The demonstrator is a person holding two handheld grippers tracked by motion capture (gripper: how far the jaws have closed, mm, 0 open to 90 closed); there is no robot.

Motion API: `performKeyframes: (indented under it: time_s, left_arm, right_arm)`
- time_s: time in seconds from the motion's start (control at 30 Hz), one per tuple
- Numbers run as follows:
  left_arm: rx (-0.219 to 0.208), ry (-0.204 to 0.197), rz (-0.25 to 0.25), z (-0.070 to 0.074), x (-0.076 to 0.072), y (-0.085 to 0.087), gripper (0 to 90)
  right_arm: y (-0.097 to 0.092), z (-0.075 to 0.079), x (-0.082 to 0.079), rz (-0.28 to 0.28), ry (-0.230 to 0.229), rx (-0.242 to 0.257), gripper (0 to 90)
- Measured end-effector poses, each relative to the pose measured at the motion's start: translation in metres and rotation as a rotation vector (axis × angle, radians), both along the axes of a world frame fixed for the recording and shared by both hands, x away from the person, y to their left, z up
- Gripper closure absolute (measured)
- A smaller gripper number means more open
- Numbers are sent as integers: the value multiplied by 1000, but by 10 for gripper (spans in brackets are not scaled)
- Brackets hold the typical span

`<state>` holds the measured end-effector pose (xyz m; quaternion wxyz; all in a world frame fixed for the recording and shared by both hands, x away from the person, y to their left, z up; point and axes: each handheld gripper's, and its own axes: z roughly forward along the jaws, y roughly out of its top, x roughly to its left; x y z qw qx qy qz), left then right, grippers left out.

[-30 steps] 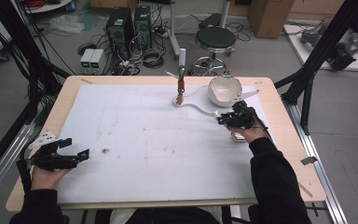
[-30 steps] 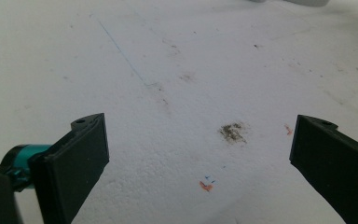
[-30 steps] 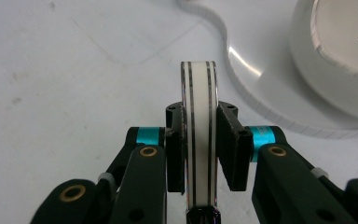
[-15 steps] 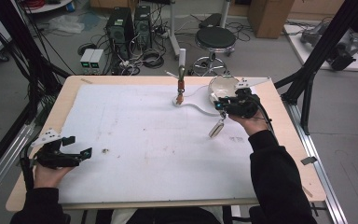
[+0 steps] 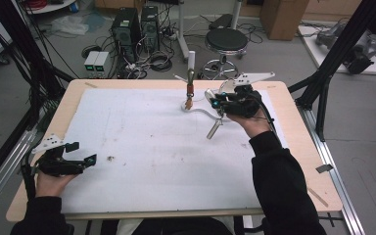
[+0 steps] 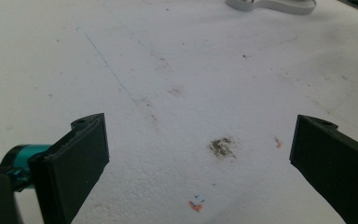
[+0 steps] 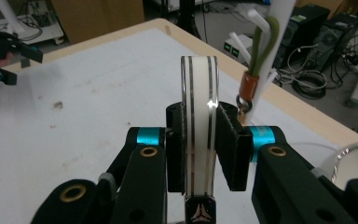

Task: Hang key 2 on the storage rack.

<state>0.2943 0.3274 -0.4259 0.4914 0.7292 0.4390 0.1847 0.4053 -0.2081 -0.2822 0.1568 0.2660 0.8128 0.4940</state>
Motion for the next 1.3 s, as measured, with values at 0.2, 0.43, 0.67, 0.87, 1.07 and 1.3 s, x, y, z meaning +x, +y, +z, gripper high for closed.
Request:
performKeyframes:
  time_s: [0.2,0.43,0.67,0.87,1.07,1.3]
  left_arm:
    - [-3,0,-13,1,1,-3,50]
    - [-18,-17,-21,5,3,-3,50]
    - [-31,-29,-27,10,6,-6,50]
    - [-32,-60,-93,26,11,-24,50]
    - [-24,-84,-154,39,19,-43,50]
    - [-31,-105,-203,53,29,-63,50]
  right_arm:
    - [17,13,-1,24,-22,37,744]
    - [32,18,0,44,-28,82,744]
    - [54,17,-7,66,-22,76,744]
    - [71,17,-11,95,-21,104,744]
    - [90,19,-16,134,-22,117,744]
    - [110,21,-20,166,-22,117,744]
